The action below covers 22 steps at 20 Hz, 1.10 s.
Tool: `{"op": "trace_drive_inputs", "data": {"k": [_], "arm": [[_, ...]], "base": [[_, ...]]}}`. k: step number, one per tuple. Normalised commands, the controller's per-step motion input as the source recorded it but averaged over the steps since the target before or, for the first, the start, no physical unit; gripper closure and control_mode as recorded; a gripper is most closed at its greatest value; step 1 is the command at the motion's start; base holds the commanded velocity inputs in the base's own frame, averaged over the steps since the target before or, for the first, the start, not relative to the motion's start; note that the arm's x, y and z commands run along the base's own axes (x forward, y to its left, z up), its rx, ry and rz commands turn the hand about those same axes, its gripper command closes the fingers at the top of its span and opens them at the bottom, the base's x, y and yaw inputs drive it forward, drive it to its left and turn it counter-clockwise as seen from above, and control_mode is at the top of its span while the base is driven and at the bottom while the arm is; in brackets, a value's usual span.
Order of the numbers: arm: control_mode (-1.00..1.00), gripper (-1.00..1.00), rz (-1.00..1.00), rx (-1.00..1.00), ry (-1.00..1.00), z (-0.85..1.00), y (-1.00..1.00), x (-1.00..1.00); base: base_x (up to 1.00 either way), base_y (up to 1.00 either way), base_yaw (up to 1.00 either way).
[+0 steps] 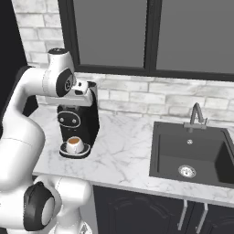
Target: Pick up the brewed coffee from the coffee machine and place it next to the breakfast plate on the dining counter.
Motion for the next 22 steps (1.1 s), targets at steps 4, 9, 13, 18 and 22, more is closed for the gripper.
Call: {"op": "trace_drive_inputs", "data": {"k": [4, 9, 13, 18, 22], "arm": [[-1.00, -1.00, 0.09, 0.00, 0.00, -0.08, -0.06, -0.06], [-1.00, -1.00, 0.30, 0.00, -0.01, -0.24, 0.00, -0.35], [-1.00, -1.00, 0.24, 0.00, -0.01, -0.67, 0.18, -0.16], [-1.00, -1.00, 0.13, 0.00, 0.00, -0.84, 0.23, -0.02], [-1.00, -1.00, 0.08, 0.00, 0.00, -0.79, 0.10, 0.00]], "base": [[0.00, 0.00, 0.00], [0.00, 0.00, 0.00], [0.00, 0.00, 0.00], [0.00, 0.00, 0.00], [0.00, 0.00, 0.00]]}}
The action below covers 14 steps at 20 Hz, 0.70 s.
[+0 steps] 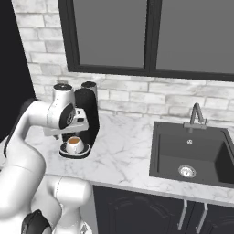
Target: Pick up the brewed coffee from the coffee machine and place it next to the breakfast plate on the dining counter.
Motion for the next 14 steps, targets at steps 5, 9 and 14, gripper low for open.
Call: {"op": "trace_drive_inputs", "data": {"k": [5, 9, 14], "arm": [[-1.00, -1.00, 0.00, 0.00, -0.02, -0.59, 0.00, -0.03], [-1.00, -1.00, -0.04, 0.00, 0.00, -0.47, 0.00, 0.06], [-1.00, -1.00, -0.13, 0.00, 0.00, -0.39, 0.00, 0.12]], "base": [[0.00, 0.00, 0.00], [0.00, 0.00, 0.00], [0.00, 0.00, 0.00]]}}
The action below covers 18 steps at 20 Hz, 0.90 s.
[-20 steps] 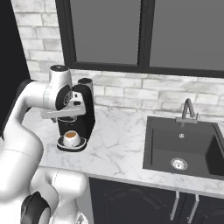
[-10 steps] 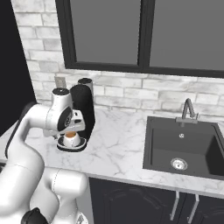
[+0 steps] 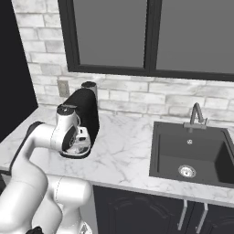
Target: Pick up the brewed coffee from the coffee machine and place it next to the breakfast plate on the dining counter.
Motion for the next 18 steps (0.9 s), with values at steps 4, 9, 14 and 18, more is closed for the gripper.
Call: {"op": "trace_drive_inputs", "data": {"k": [4, 9, 14, 18], "arm": [[-1.00, -1.00, -0.17, 0.00, 0.00, -0.33, 0.00, 0.28], [-1.00, -1.00, -0.16, 0.00, 0.00, -0.20, 0.00, 0.39], [-1.00, -1.00, -0.11, 0.00, 0.00, -0.19, 0.00, 0.23], [-1.00, -1.00, -0.07, 0.00, 0.00, -0.24, 0.00, 0.10]], "base": [[0.00, 0.00, 0.00], [0.00, 0.00, 0.00], [0.00, 0.00, 0.00], [0.00, 0.00, 0.00]]}}
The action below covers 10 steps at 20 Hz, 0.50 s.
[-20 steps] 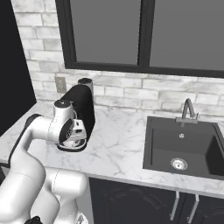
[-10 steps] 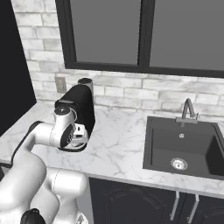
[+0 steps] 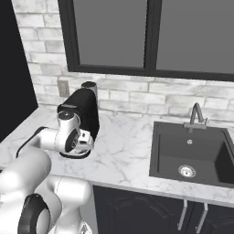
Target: Pick up the brewed coffee from the coffee machine and place it next to the breakfast plate on the dining counter.
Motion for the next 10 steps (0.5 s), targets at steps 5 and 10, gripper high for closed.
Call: {"op": "trace_drive_inputs", "data": {"k": [5, 10], "arm": [[-1.00, -1.00, -0.01, 0.00, -0.01, -0.23, 0.00, 0.08], [-1.00, -1.00, 0.00, 0.00, -0.06, -0.24, -0.01, 0.00]], "base": [[0.00, 0.00, 0.00], [0.00, 0.00, 0.00]]}}
